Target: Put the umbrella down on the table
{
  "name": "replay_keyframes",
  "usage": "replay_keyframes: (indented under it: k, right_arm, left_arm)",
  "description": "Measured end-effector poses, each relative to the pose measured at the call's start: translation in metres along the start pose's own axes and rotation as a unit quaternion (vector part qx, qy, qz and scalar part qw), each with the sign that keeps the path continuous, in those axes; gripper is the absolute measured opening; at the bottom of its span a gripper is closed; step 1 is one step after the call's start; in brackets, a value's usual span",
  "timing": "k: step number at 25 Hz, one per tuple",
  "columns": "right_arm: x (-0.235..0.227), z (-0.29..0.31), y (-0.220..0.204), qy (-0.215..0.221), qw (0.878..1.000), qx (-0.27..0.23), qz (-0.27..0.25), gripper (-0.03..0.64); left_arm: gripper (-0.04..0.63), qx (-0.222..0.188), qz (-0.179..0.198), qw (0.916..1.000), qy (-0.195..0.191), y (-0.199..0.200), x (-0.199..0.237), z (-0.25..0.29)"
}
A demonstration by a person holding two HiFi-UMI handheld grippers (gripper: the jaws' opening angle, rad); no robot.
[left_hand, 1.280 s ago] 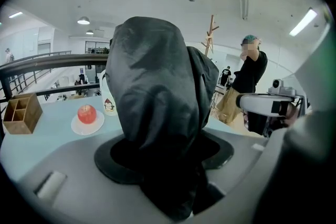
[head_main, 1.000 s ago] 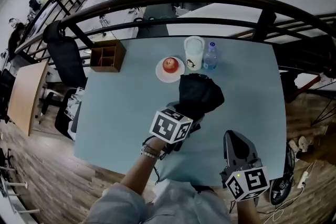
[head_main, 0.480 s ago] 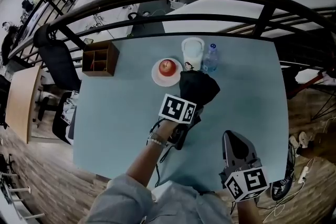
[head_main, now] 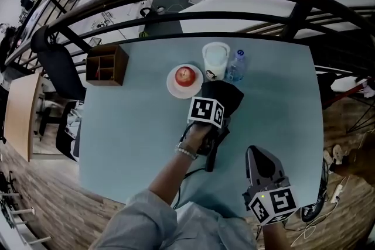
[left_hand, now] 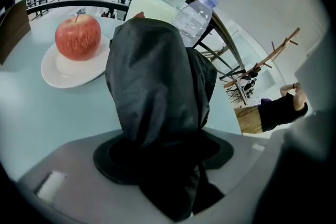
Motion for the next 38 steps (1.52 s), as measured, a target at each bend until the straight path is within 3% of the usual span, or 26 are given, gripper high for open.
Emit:
replay_keyframes:
  k: [8, 15, 21, 28, 31, 35, 38]
  right_arm:
    - [-0.005, 0.009, -0.001, 0.005, 1.000, 0.014, 0.008, 0.000]
    - [0.000, 0.018, -0.004, 0.019, 1.000, 0.012, 0.005, 0.000]
    - [0.003, 0.008, -0.003, 0.020, 1.000, 0.000, 0.001, 0.000]
    - [0.009, -0.012, -0.001, 0.022, 1.000, -0.018, -0.012, 0.000]
    - [0.013, -0.022, -0.002, 0.024, 0.999, -0.029, -0.017, 0.000]
    - [0.021, -0.038, 0.001, 0.029, 0.999, -0.040, -0.023, 0.000]
    - [0.023, -0.051, -0.002, 0.027, 0.998, -0.045, -0.031, 0.000]
  left_arm:
    - [0.273, 0.022, -0.018, 0.9996, -0.002, 0.004, 0.002, 0.009]
    - [0.282, -0.015, -0.044, 0.9970, -0.061, 0.006, 0.006, 0.002]
    - [0.285, -0.040, -0.017, 0.9962, -0.076, 0.002, -0.006, -0.013]
    - [0.284, -0.122, 0.026, 0.9897, -0.071, -0.001, -0.022, -0.057]
    - [0.281, -0.162, 0.064, 0.9832, -0.054, -0.009, -0.034, -0.076]
    - [0.250, -0.218, 0.122, 0.9654, -0.074, -0.028, -0.063, -0.108]
    - [0.197, -0.261, 0.154, 0.9515, -0.050, -0.044, -0.081, -0.127]
Point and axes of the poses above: the fingertips, and each gripper's own axes: z forward along the fingers, x to its left, y out of its top, the point moved 5 cm from there along -z, backward along the fingers, and after that the axes turned 9 degrees about x, right-handed, at the moved point
